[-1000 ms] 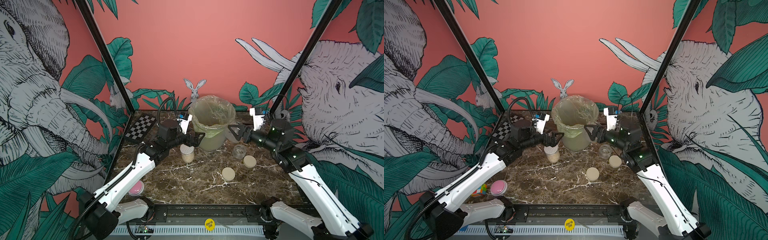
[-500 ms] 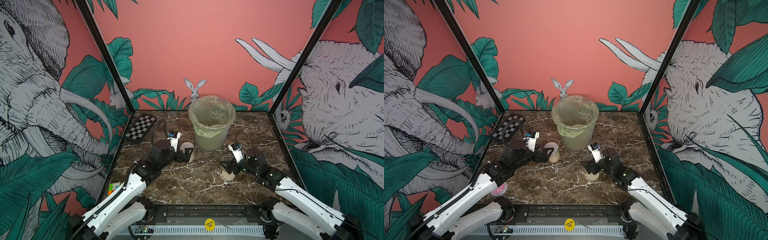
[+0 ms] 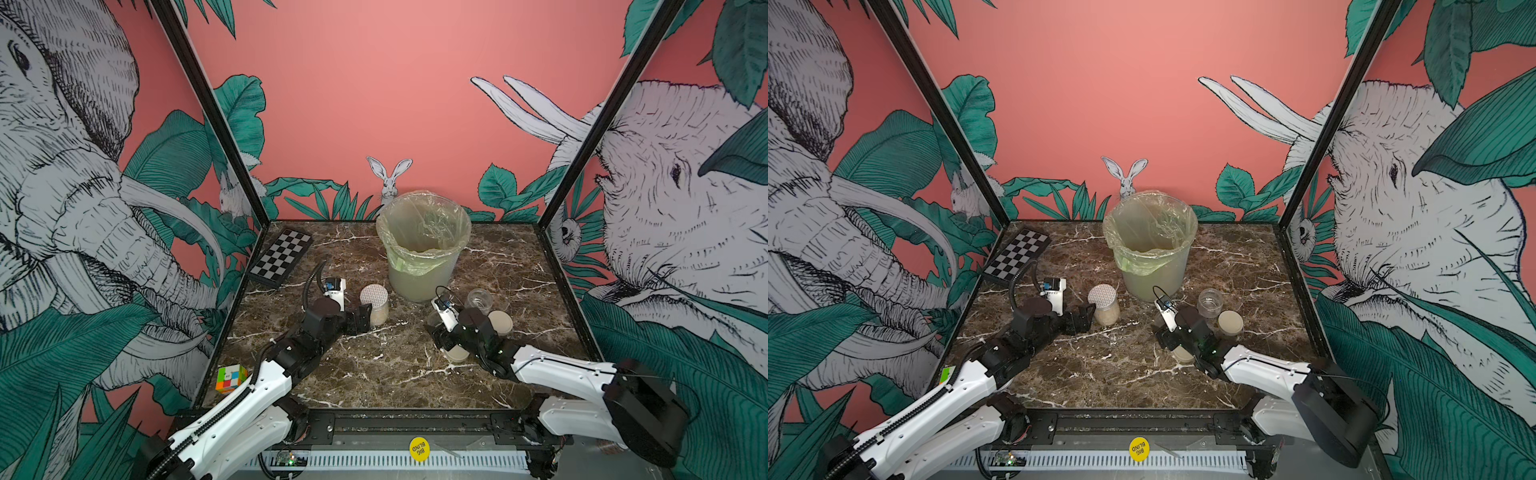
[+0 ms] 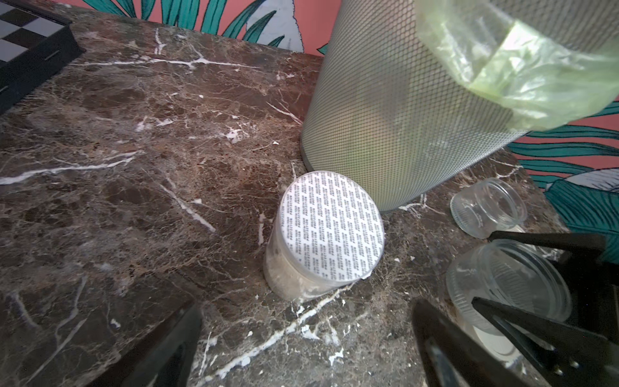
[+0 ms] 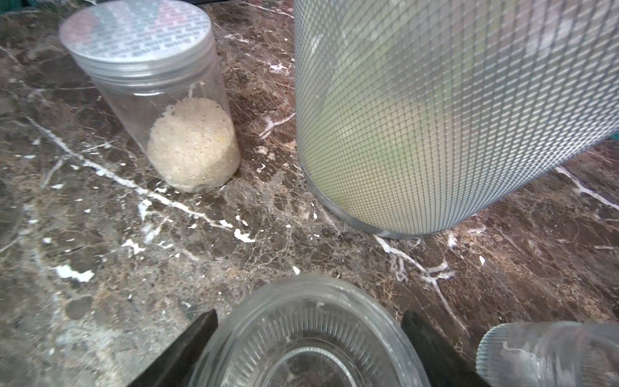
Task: Empty moldy rice from jars
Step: Place the jar at the center of the board.
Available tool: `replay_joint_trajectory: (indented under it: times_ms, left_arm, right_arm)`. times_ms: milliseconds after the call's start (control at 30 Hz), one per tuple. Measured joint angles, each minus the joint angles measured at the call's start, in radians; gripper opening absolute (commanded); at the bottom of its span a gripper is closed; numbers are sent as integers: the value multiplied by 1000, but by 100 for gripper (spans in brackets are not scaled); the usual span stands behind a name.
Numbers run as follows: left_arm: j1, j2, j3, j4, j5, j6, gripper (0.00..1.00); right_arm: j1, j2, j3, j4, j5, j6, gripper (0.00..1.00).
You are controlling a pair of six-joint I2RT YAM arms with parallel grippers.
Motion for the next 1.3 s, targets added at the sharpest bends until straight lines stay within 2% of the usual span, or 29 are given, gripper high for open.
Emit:
replay_joint_trajectory:
  times_ms: [400, 700, 733, 833, 1000, 1167, 1200, 1267, 1300]
  left_arm:
    - [0, 18, 0, 18, -117, -45, 100]
    - [0, 33, 0, 23, -193, -47, 99]
    - [0, 35, 0, 26, -197, -47, 100]
    - [0, 47, 0, 34, -205, -47, 99]
    - [0, 73, 6, 53, -210, -40, 99]
    - [0, 80, 35, 64, -224, -27, 99]
    - [0, 80, 40, 71, -232, -24, 100]
    - [0, 80, 48, 73, -242, -19, 100]
    - [0, 80, 51, 74, -246, -15, 100]
  right_arm:
    - [10, 237, 9, 284, 84, 5, 31]
    - [12, 309, -2, 410, 111, 43, 39]
    - [12, 310, -6, 418, 112, 46, 41]
    - [13, 310, -29, 436, 115, 58, 56]
    - [13, 309, -60, 442, 115, 75, 59]
    - [14, 309, -75, 463, 116, 92, 70]
    - [14, 309, -77, 467, 116, 95, 73]
    - [14, 309, -78, 467, 120, 101, 87]
    - [16, 306, -78, 461, 127, 110, 89]
